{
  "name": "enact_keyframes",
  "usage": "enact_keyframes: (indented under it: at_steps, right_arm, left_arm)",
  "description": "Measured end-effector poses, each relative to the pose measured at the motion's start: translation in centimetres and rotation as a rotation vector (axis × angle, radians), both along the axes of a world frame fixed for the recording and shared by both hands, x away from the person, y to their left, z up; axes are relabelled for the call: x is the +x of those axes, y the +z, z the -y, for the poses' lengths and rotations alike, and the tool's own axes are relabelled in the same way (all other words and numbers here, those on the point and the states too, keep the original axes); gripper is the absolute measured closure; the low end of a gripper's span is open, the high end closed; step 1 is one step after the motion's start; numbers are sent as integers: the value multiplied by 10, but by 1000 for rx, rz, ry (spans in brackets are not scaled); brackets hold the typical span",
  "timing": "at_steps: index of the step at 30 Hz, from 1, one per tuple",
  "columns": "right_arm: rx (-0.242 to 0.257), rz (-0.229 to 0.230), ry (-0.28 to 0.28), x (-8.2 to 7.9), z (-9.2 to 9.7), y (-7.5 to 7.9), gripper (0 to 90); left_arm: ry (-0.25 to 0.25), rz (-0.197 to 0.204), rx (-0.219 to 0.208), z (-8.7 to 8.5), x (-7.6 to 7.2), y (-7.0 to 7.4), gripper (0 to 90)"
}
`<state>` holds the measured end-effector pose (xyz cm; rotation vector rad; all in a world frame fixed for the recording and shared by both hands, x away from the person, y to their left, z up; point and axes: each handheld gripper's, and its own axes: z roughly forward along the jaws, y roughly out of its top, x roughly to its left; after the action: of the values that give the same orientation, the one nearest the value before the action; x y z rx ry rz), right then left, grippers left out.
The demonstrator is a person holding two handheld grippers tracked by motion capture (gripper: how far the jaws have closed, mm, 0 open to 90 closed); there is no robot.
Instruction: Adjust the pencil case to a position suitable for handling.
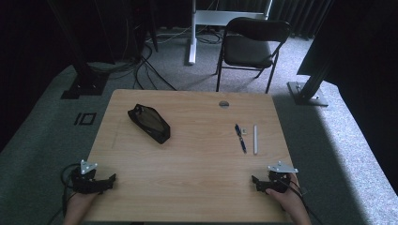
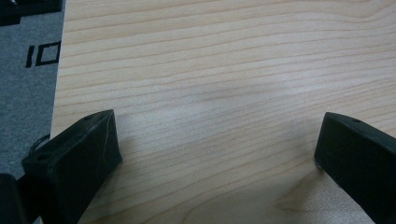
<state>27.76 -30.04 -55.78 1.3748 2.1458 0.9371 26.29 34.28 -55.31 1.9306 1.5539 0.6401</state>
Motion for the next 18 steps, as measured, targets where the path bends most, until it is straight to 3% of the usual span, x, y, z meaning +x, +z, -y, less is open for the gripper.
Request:
enact_keyframes:
  at_steps: [18]
  right_arm:
    - [-6,9,-8,-3,-2,2,126]
  left_arm:
    - [-1,0,0,0,0,0,2]
